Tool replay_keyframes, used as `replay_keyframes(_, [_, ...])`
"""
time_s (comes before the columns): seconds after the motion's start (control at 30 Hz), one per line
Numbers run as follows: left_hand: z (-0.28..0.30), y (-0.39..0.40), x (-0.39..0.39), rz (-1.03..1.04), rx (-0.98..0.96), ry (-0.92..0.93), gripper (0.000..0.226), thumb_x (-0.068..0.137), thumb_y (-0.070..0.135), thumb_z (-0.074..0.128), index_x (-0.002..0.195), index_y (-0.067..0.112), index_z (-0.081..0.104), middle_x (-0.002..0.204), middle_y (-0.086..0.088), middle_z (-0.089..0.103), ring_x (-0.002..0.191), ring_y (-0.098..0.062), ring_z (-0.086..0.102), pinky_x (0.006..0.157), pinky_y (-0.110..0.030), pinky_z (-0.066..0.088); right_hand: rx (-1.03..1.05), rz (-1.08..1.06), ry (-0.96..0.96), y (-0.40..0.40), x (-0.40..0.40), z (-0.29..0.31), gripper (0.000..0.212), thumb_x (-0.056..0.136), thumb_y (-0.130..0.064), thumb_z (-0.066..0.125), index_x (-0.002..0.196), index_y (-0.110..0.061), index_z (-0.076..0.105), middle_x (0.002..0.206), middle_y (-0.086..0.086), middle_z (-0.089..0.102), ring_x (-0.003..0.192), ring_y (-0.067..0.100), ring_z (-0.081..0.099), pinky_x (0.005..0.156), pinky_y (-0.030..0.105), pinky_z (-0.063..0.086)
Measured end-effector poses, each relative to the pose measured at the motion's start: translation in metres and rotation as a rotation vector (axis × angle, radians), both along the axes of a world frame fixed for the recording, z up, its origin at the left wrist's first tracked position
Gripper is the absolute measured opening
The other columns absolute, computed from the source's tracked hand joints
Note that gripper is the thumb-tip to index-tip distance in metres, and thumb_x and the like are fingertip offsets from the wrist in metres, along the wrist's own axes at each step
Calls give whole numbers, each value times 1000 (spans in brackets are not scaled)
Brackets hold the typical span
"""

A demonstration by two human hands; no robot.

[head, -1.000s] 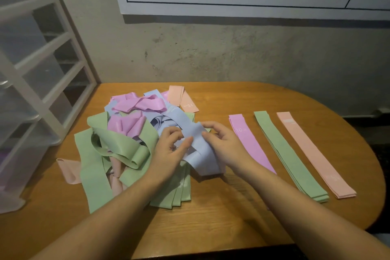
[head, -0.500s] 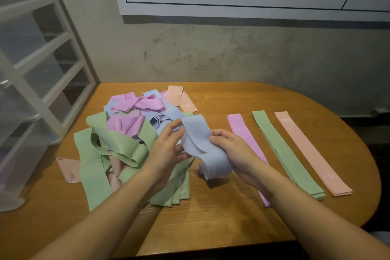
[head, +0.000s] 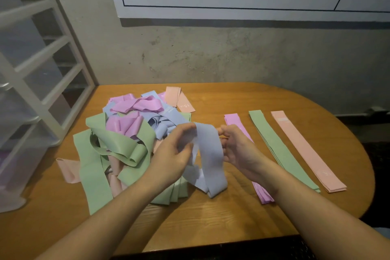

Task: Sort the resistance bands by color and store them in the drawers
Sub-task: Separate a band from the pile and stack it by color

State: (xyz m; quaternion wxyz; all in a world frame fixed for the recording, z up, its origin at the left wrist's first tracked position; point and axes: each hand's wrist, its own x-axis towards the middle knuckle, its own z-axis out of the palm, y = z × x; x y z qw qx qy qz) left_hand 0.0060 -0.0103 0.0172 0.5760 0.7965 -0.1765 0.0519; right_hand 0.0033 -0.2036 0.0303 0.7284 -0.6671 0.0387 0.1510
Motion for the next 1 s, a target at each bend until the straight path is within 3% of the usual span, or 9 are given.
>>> replay_keyframes(0.13, [-2,1,-4,-87,139,-72,46,90,-3,51,115,36,58,104,17,69,94,-12,67,83,-35,55,-54,9,-25,3,-1,6,42,89,-57,64,98,-17,67,85,14,66,80,22,58,71,33,45])
replay_keyframes(0.2, [-1,0,-4,-68,89,-48,38,91,-1,51,104,33,57,91,13,70,77,-12,66,72,-34,53,-51,-15,-64,5,-2,6,22,93,-39,68,95,-17,64,76,5,65,70,19,55,61,28,42])
replay_keyframes(0.27, [2,-2,-4,6,6,-25,28,87,6,51,93,33,54,85,14,67,69,-14,60,66,-31,47,11,-25,-65,5,-3,5,5,95,-22,67,94,-19,64,83,4,72,69,17,62,60,26,48])
replay_keyframes(0.33, [7,-2,-5,55,-126,17,23,83,4,48,90,26,50,94,13,70,75,-20,61,66,-34,47,12,-4,-53,6,-6,6,11,94,-15,68,104,-21,67,93,10,75,75,18,68,67,29,52])
replay_keyframes(0.47, [19,-1,-3,124,-283,66,31,89,-17,49,98,13,54,92,16,72,85,0,65,70,-18,52,-102,65,-58,6,-12,4,12,95,-17,67,107,-20,69,97,3,76,84,15,68,76,30,50])
replay_keyframes(0.63, [18,-3,-5,86,-196,89,35,92,-12,53,95,19,69,94,20,71,86,2,65,77,-16,49,-126,74,-119,8,-16,5,5,97,-20,65,98,-17,68,88,-2,68,82,12,62,77,33,49])
replay_keyframes(0.77, [11,-8,-7,39,-166,143,35,97,-3,53,101,27,70,102,16,72,93,-2,65,79,-19,50,-23,-64,-190,9,-17,8,8,94,-14,67,90,-21,70,81,-3,67,78,13,63,72,30,52])
replay_keyframes(0.87, [12,-16,-13,-31,-221,211,31,101,1,51,108,26,68,99,12,71,89,-3,65,73,-22,52,-13,-148,-239,6,-15,10,11,91,-14,71,89,-24,74,83,-2,68,83,13,63,75,34,50])
replay_keyframes(1.0, [18,-25,-20,-154,-334,293,28,96,13,51,117,25,64,105,11,70,92,-7,64,70,-24,53,30,-188,-271,0,-17,14,7,91,-13,70,98,-13,70,86,1,70,82,13,65,71,31,53])
